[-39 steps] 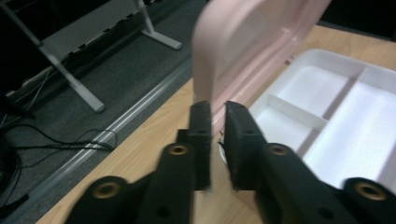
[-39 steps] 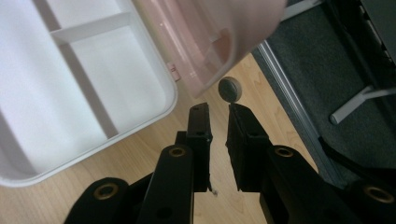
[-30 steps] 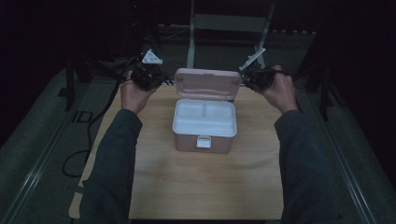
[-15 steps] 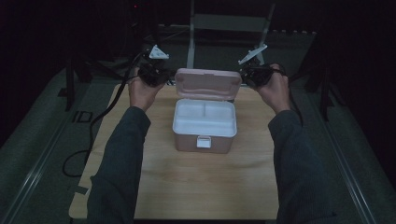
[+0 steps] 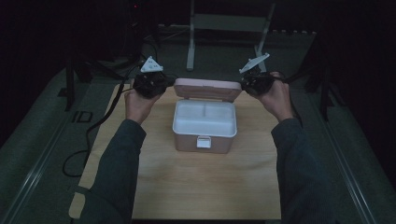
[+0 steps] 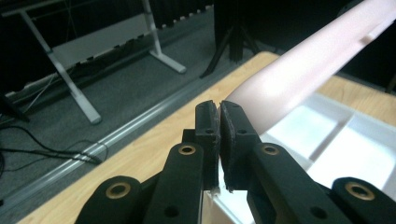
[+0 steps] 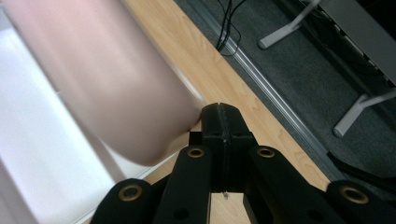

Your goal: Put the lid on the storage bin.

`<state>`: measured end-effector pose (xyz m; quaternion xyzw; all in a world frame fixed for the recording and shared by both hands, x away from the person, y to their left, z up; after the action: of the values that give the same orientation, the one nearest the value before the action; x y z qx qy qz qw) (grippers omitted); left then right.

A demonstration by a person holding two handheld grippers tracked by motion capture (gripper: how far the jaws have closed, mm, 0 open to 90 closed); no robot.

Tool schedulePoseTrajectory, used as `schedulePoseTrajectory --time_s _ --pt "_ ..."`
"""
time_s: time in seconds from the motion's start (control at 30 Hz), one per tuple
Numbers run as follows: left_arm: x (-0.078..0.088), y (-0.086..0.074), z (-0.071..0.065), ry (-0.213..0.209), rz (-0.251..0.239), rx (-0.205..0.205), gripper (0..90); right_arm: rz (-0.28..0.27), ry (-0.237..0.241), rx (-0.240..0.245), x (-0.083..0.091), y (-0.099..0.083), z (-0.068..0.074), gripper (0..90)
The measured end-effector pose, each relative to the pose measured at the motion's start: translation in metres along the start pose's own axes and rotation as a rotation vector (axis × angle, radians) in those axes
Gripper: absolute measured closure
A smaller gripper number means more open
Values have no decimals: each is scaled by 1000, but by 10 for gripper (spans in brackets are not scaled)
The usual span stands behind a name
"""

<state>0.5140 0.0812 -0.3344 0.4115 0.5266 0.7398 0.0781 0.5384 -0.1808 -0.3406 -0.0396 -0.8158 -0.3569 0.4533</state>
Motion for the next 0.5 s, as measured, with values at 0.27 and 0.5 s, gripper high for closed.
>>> schedulePoseTrajectory --time_s 0.27,0.5 --pt "-5 -16 -8 -32 64 -54 821 25 50 49 -6 -14 15 897" --pt "-8 -19 -17 -54 67 -64 806 6 50 54 -9 -21 22 885"
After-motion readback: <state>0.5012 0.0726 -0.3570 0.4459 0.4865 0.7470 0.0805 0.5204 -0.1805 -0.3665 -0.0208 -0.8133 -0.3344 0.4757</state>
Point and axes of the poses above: each handheld gripper's, and its own axes: x roughly backward along the jaws, y roughly out of its top, z roughly to its left, the point moved 10 cm from there along -x, roughly forward along the jaws, and after that the axes turned 5 degrees about z, right-handed, at the moved point
